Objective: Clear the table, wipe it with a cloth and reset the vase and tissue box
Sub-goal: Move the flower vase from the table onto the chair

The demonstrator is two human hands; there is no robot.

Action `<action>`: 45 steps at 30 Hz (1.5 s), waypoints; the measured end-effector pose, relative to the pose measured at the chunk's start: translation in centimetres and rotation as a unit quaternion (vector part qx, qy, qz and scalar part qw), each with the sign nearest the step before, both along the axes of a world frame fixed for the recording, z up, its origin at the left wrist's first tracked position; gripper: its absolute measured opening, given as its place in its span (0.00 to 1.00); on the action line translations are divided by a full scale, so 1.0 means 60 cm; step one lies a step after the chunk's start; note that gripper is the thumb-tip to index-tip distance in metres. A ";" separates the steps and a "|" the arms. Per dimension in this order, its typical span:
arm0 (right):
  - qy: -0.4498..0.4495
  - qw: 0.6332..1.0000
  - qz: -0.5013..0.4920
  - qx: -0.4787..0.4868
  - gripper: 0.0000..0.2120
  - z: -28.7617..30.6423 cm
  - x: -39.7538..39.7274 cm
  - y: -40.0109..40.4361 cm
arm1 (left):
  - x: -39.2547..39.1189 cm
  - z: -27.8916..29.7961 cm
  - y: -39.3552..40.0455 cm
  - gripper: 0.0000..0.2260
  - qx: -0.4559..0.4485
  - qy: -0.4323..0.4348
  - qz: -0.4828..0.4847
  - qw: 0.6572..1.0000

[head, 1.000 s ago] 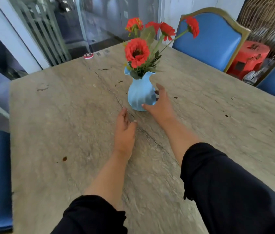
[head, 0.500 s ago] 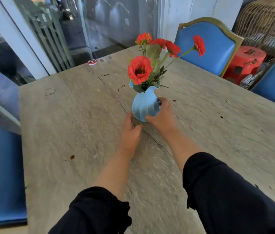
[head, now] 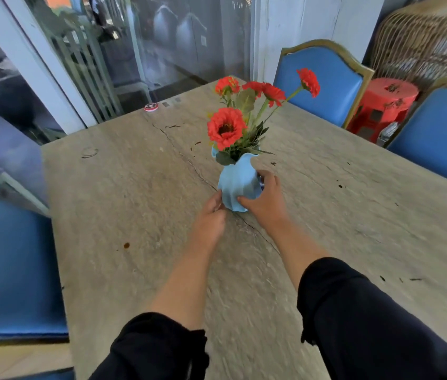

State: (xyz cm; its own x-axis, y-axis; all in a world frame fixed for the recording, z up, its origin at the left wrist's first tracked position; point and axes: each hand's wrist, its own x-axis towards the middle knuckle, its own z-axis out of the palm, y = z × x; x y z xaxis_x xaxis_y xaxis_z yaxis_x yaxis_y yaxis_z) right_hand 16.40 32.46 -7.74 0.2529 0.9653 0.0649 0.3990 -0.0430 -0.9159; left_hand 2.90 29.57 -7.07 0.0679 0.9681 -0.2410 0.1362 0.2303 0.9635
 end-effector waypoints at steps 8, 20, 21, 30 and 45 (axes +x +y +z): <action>0.040 0.997 -0.052 0.036 0.34 0.048 0.036 -0.181 | 0.035 0.053 -0.167 0.25 -0.007 -0.101 0.022 0.995; 0.036 0.954 -0.295 0.029 0.34 0.090 0.187 -0.562 | 0.202 0.108 -0.426 0.19 -0.020 -0.091 -0.166 0.982; 0.036 0.948 -0.316 0.029 0.35 0.092 0.205 -0.595 | 0.222 0.111 -0.449 0.19 -0.024 -0.095 -0.186 0.978; 0.021 0.889 -0.457 0.028 0.33 0.077 0.369 -0.861 | 0.426 0.105 -0.652 0.17 -0.044 -0.089 -0.344 0.934; 0.098 0.830 -0.548 -0.046 0.31 -0.181 0.719 -1.196 | 0.821 -0.172 -0.953 0.26 -0.154 -0.005 -0.448 0.881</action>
